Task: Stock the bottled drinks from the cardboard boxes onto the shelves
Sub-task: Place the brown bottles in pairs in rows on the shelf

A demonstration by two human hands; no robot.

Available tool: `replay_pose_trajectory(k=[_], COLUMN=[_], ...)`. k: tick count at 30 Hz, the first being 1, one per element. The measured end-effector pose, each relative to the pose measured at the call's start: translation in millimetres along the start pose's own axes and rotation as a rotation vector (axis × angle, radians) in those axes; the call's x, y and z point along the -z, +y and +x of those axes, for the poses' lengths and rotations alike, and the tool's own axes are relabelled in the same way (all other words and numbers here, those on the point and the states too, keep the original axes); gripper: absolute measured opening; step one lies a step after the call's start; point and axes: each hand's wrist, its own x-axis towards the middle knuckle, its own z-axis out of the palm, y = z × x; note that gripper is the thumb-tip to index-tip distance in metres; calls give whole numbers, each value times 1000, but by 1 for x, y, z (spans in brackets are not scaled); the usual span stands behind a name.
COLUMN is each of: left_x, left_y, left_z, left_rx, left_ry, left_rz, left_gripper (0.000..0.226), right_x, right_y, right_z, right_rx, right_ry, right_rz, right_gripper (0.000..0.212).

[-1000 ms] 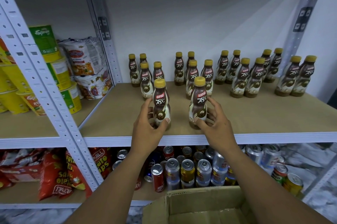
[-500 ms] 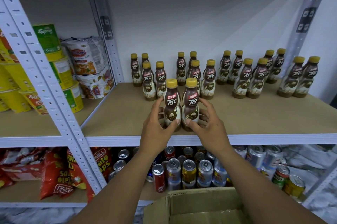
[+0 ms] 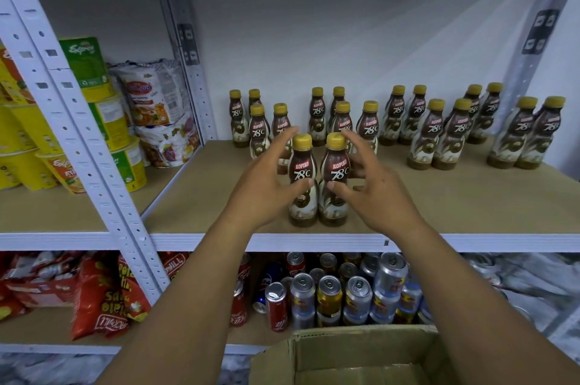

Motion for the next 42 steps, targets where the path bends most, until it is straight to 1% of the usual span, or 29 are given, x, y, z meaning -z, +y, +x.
replay_pose_trajectory(k=[2,5,10,17,23,31,42], left_x=[-3,-6,-3,22,47,57,46], left_y=[-1,-4,-13,-34,-51,-66,-70], left_z=[1,1,1,-4,-13,-17,-13], left_rx=[-11,-29,-42,12,24,-6,15], left_ry=[-11,24,45,101,139,164,202], left_rz=[23,37,47,84,89,86,34], left_gripper=[82,79,80,84,85,84,79], right_x=[0,0,-10,-44,-76,-90,-99], right_y=[1,2,0,-15,-30,-36,-29], right_z=[0,2,5,15,24,29,31], right_rx=[0,12,26,87,146,125,134], right_ry=[0,8,16,4,-13,-34,12], right_rz=[-15,-9,41,47,58,32,38], right_gripper=[86,84,83,83,84,87,91])
